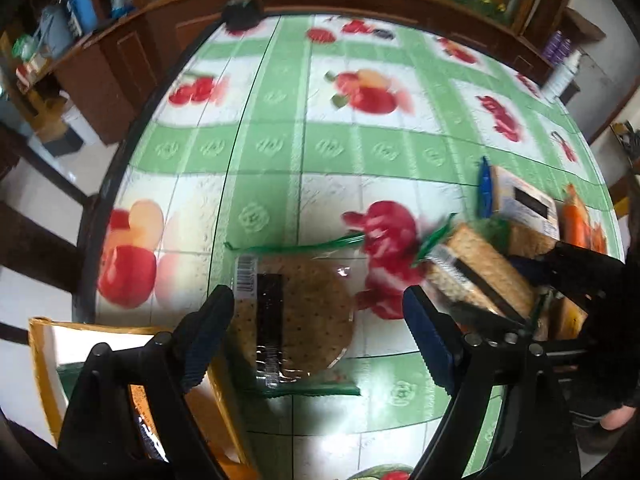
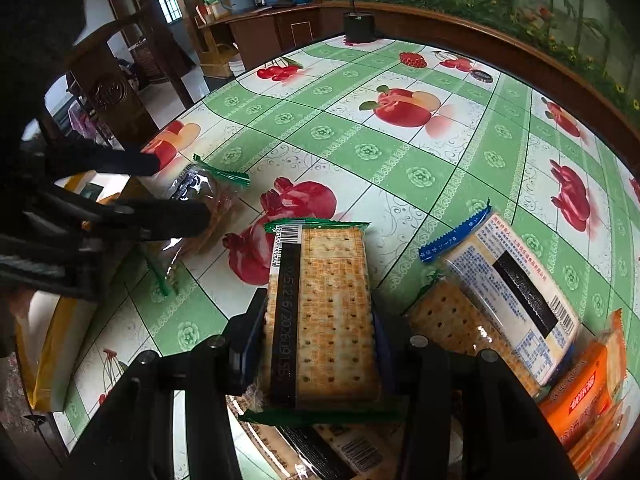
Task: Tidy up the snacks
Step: 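Grasp the green-ended cracker pack with the right tool while the left tool grasps the round cracker pack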
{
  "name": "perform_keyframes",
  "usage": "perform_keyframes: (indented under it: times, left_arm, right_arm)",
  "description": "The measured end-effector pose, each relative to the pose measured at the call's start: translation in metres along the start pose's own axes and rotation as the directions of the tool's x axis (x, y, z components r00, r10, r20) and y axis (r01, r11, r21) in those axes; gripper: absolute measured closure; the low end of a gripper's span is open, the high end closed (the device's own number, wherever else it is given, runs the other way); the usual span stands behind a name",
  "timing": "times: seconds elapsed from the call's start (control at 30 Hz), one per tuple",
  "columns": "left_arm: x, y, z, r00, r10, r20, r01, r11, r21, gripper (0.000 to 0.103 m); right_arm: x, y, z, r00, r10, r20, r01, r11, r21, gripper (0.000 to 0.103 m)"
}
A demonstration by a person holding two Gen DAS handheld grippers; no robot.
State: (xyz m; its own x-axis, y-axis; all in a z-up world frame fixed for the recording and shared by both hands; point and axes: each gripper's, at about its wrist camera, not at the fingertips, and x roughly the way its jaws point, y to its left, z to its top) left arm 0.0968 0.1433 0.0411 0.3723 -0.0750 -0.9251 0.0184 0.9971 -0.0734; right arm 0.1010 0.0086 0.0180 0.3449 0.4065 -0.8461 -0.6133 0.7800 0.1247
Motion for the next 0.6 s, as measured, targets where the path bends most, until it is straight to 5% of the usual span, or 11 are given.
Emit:
perform_keyframes:
  times: [0.43,0.6]
  left_arm:
    - [0.020,-0.022,0.004,0.998,-0.005,-0.058,0.009,0.997,0.072,0.014]
    - [0.014,-0.001,0.009,0.998,-0.041,-0.046,0.041,0.999,0.016,0.014]
  right_arm:
    - [0.001,0.000,0.000,1.000,-0.002,0.009,0.002,1.000,0.006,0.056]
    - [0.002,0.000,0.001,1.000,-0.002,0.015,0.002,1.000,0.004,0.056]
